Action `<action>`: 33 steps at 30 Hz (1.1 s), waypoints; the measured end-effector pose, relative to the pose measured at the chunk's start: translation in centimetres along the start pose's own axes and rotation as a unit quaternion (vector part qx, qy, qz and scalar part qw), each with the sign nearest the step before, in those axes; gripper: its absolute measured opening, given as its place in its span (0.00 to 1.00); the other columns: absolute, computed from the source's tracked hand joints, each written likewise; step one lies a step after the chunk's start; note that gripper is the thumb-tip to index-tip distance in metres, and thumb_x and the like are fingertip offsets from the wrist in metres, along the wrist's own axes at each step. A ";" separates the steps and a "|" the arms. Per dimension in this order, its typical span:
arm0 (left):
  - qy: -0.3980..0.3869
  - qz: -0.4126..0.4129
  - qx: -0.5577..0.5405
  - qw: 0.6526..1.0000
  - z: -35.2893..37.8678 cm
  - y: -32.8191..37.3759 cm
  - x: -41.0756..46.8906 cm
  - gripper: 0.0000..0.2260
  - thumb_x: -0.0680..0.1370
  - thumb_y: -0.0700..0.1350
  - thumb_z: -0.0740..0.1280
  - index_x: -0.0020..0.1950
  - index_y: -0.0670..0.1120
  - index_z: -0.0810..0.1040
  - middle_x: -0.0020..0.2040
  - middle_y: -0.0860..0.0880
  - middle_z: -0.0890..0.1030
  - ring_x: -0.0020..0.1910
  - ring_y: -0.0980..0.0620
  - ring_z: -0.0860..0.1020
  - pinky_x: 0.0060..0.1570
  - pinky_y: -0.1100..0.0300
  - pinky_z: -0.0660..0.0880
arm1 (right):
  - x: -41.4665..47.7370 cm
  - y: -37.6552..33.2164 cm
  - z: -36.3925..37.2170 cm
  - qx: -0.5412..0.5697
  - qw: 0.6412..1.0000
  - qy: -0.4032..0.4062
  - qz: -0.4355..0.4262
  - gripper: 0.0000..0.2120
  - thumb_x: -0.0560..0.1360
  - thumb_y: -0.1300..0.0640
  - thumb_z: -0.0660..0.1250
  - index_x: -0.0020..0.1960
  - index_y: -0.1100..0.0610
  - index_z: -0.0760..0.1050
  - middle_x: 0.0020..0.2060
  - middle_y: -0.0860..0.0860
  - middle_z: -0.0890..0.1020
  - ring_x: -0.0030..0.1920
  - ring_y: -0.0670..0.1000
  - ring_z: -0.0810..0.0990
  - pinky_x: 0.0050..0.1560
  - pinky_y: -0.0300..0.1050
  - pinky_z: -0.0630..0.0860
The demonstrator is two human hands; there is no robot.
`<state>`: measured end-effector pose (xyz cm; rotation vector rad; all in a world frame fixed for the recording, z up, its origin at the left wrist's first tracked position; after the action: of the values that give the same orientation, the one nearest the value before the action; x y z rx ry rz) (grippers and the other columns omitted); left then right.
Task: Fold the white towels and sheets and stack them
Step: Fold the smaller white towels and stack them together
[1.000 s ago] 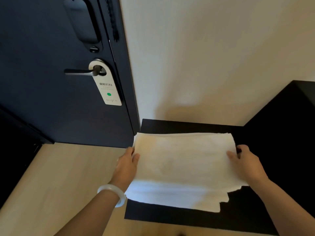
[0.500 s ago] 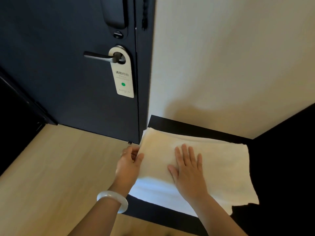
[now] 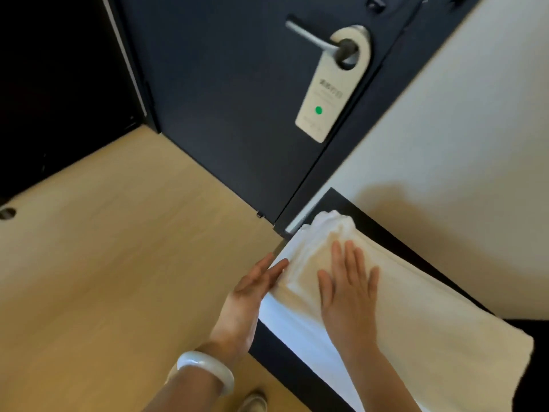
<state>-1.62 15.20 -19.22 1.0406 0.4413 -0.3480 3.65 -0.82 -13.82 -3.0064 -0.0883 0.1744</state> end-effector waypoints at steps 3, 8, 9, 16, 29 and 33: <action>-0.008 -0.004 0.008 1.000 -0.5 -0.7 -0.5 0.20 0.83 0.35 0.55 0.68 0.54 0.75 0.68 0.53 0.77 0.70 0.60 0.70 0.75 0.59 0.57 | -0.3 -0.7 -0.9 0.132 0.991 -0.003 0.005 0.34 0.79 0.33 0.43 0.80 0.47 0.47 0.80 0.46 0.50 0.79 0.43 0.42 0.78 0.47 0.36; -0.032 0.022 0.034 0.999 0.0 -0.9 -0.7 0.30 0.74 0.21 0.52 0.73 0.42 0.69 0.70 0.47 0.74 0.69 0.62 0.70 0.71 0.66 0.64 | -1.9 -5.2 0.1 0.144 0.985 -0.049 -0.080 0.50 0.70 0.26 0.58 0.79 0.50 0.41 0.78 0.42 0.42 0.76 0.37 0.35 0.74 0.36 0.31; -0.038 0.027 0.033 0.998 0.2 -0.7 -0.6 0.32 0.73 0.21 0.51 0.72 0.44 0.69 0.71 0.48 0.74 0.72 0.59 0.68 0.74 0.60 0.61 | -1.8 -5.2 0.3 0.135 0.986 -0.051 -0.077 0.49 0.69 0.29 0.59 0.79 0.50 0.40 0.78 0.42 0.42 0.75 0.36 0.34 0.74 0.37 0.32; -0.068 0.028 0.021 0.997 1.1 -0.2 0.2 0.33 0.65 0.33 0.57 0.67 0.54 0.71 0.71 0.55 0.73 0.74 0.57 0.65 0.76 0.53 0.58 | -1.1 -4.0 -0.2 0.244 0.968 -0.052 -0.040 0.29 0.79 0.38 0.58 0.73 0.36 0.44 0.76 0.34 0.49 0.72 0.26 0.40 0.76 0.38 0.41; -0.029 0.007 0.030 0.999 0.5 0.9 -0.1 0.32 0.71 0.19 0.50 0.71 0.39 0.70 0.67 0.37 0.76 0.61 0.59 0.76 0.58 0.75 0.69 | -1.7 -7.7 -0.7 0.074 0.988 -0.031 -0.131 0.42 0.76 0.37 0.55 0.79 0.55 0.40 0.80 0.50 0.44 0.79 0.46 0.39 0.78 0.43 0.37; 0.017 0.028 0.125 0.992 -0.6 1.5 -0.8 0.29 0.75 0.24 0.54 0.66 0.50 0.76 0.63 0.54 0.79 0.64 0.62 0.74 0.68 0.64 0.68 | -2.2 -4.8 -1.3 0.167 0.981 -0.076 -0.063 0.48 0.69 0.31 0.64 0.76 0.41 0.37 0.77 0.36 0.43 0.77 0.37 0.40 0.78 0.42 0.42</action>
<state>-1.68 16.44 -17.94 1.3022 0.4054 -0.3409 1.40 3.67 -11.65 -2.6388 -0.2386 0.3656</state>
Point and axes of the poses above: each hand's wrist, its own x-axis towards the middle knuckle, its own z-axis out of the palm, y = z × x, the point moved 10 cm from there along x, towards the middle knuckle
